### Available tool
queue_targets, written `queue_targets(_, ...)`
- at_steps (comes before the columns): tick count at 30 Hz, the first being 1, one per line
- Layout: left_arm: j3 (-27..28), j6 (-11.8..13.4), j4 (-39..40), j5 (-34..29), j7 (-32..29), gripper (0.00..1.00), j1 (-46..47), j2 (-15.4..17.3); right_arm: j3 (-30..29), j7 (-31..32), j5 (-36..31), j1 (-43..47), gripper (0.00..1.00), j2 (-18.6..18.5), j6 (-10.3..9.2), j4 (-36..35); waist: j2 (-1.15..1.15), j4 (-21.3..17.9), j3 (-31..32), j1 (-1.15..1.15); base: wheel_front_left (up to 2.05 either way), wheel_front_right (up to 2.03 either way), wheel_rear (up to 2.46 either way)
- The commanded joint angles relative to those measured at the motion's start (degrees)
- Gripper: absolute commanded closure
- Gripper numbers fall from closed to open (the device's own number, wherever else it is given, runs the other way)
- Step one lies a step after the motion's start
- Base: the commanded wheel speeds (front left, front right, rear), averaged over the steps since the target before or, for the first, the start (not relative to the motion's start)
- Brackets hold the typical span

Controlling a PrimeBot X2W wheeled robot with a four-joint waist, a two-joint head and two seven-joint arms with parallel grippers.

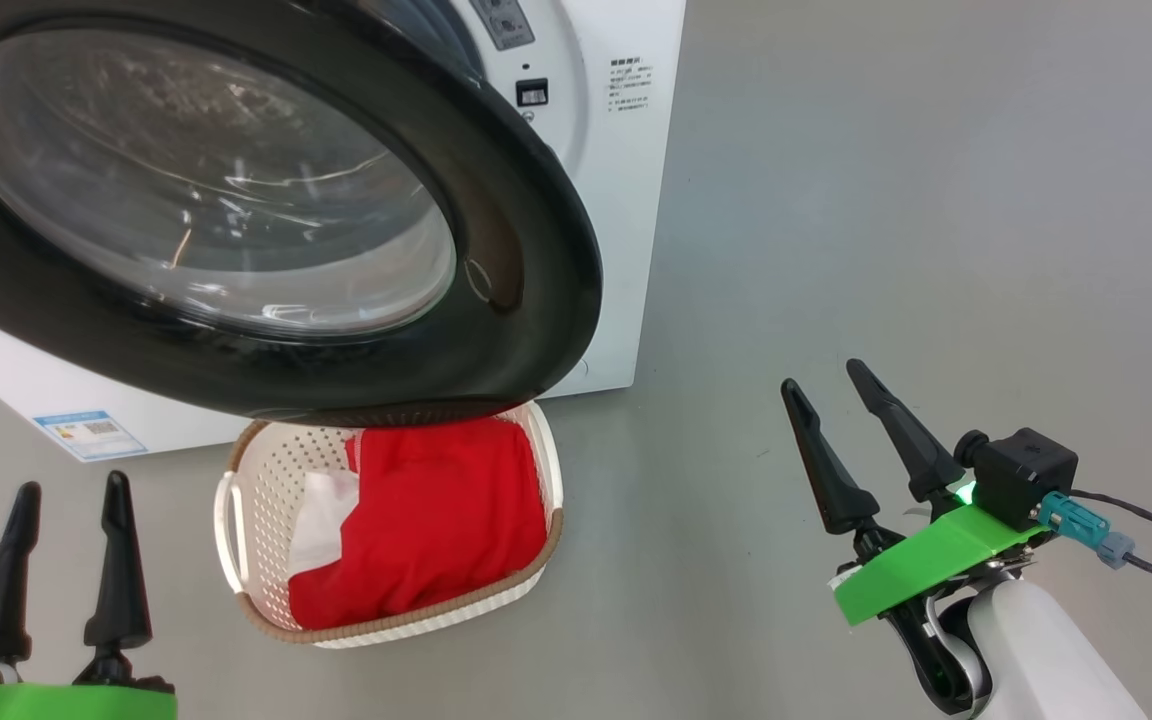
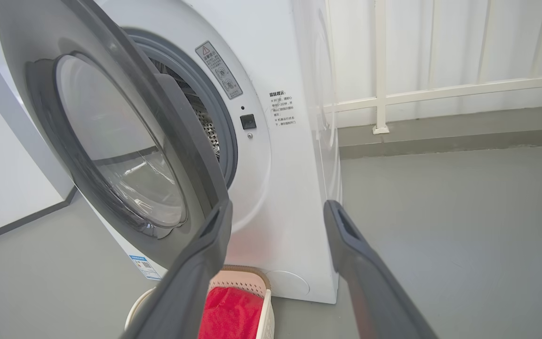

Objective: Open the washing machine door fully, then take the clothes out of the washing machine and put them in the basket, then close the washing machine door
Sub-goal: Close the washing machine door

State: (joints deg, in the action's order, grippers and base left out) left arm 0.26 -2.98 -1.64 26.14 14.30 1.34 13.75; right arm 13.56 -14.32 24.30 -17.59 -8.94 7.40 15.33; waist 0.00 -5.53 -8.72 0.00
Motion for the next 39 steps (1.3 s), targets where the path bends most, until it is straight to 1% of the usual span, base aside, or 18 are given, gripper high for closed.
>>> queue_targets(1,2.5,-0.6,1.5,-1.0,0.7,0.00,1.0,0.8,0.9,-0.7,-0.2,0.0,0.00,0.0,0.09,-1.5,0.00,0.0,0.0,0.00,0.00,0.00,0.00)
queue_targets(16,4.2,-2.1,1.4,-2.9,0.7,0.00,0.9,-1.4,0.9,-0.7,-0.3,0.0,0.00,-0.2,0.09,-1.6,0.00,0.2,-0.1,0.00,0.00,0.00,0.00)
queue_targets(17,4.2,-2.1,1.4,-3.0,0.7,0.00,0.9,-1.5,1.0,-0.7,-0.3,0.0,0.08,-0.2,0.09,-1.6,0.00,0.2,-0.2,0.00,0.00,0.00,0.00)
queue_targets(18,4.2,-2.2,1.4,-3.1,0.7,0.00,0.8,-1.7,1.0,-0.7,-0.3,0.0,0.47,-0.3,0.09,-1.5,0.00,0.3,-0.2,0.00,0.00,0.00,0.00)
queue_targets(20,4.3,-2.4,1.4,-3.2,0.7,0.00,0.9,-1.9,1.1,-0.7,-0.2,0.0,0.75,-0.4,0.09,-1.5,0.00,0.4,-0.2,0.00,0.00,0.00,0.00)
queue_targets(21,4.4,-2.4,1.4,-3.3,0.7,0.00,0.9,-2.0,1.1,-0.7,-0.2,-0.1,0.99,-0.5,0.09,-1.5,0.00,0.5,-0.2,0.00,0.00,0.00,0.00)
queue_targets(33,4.5,-3.2,1.0,-3.7,0.7,0.00,1.2,-3.1,2.5,-0.7,0.0,-1.8,1.00,-1.6,0.09,-2.8,0.00,2.2,-0.2,0.00,0.00,0.00,0.00)
queue_targets(39,4.5,-3.6,0.8,-3.9,0.7,0.00,1.3,-3.8,5.7,-0.7,0.1,-3.9,1.00,-2.4,0.09,-2.9,0.00,4.0,-0.4,0.00,0.00,0.00,0.00)
